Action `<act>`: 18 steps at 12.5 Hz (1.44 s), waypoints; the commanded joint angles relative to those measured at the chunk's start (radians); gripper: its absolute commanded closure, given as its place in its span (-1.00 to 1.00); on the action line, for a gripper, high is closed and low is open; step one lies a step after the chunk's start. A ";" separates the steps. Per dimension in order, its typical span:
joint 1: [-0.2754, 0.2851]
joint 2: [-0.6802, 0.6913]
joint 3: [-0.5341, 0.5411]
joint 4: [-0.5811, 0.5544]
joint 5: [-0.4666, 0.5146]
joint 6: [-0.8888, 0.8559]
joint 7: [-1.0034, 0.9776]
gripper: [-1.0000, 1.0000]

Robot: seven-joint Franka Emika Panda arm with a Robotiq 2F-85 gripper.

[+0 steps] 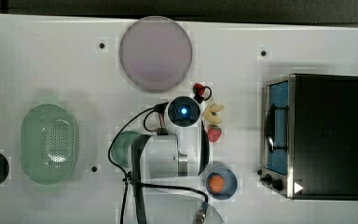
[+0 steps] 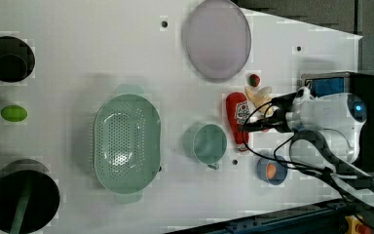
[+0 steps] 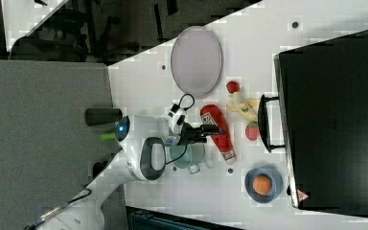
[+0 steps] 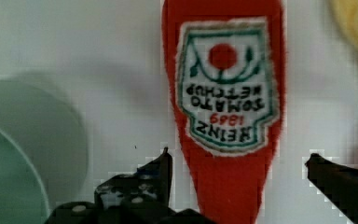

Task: Pick Ketchup from the table and place it in strainer.

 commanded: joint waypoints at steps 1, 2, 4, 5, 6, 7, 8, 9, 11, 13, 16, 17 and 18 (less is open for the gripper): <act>-0.002 0.013 0.007 0.008 0.001 0.109 -0.038 -1.00; -0.002 0.030 0.007 0.004 0.001 0.136 -0.038 -1.00; -0.002 0.056 0.006 -0.002 0.001 0.161 -0.036 -1.00; -0.002 0.063 0.005 -0.005 0.001 0.170 -0.036 -0.92; -0.002 0.069 0.004 -0.007 0.001 0.185 -0.032 -0.68; -0.002 0.069 0.004 -0.010 0.001 0.194 -0.032 -0.43; -0.002 0.063 0.005 -0.009 0.001 0.194 -0.032 -0.21; -0.003 0.052 0.004 -0.009 0.002 0.193 -0.032 -0.18; -0.005 0.007 0.003 -0.002 0.002 0.187 -0.032 -0.18; -0.009 -0.072 0.002 0.006 0.002 0.132 -0.032 -0.18; -0.009 -0.215 -0.003 0.034 0.003 -0.056 -0.032 -0.18; -0.009 -0.261 -0.006 0.052 0.003 -0.114 -0.032 -0.18; -0.009 -0.303 -0.008 0.074 0.003 -0.179 -0.032 -0.18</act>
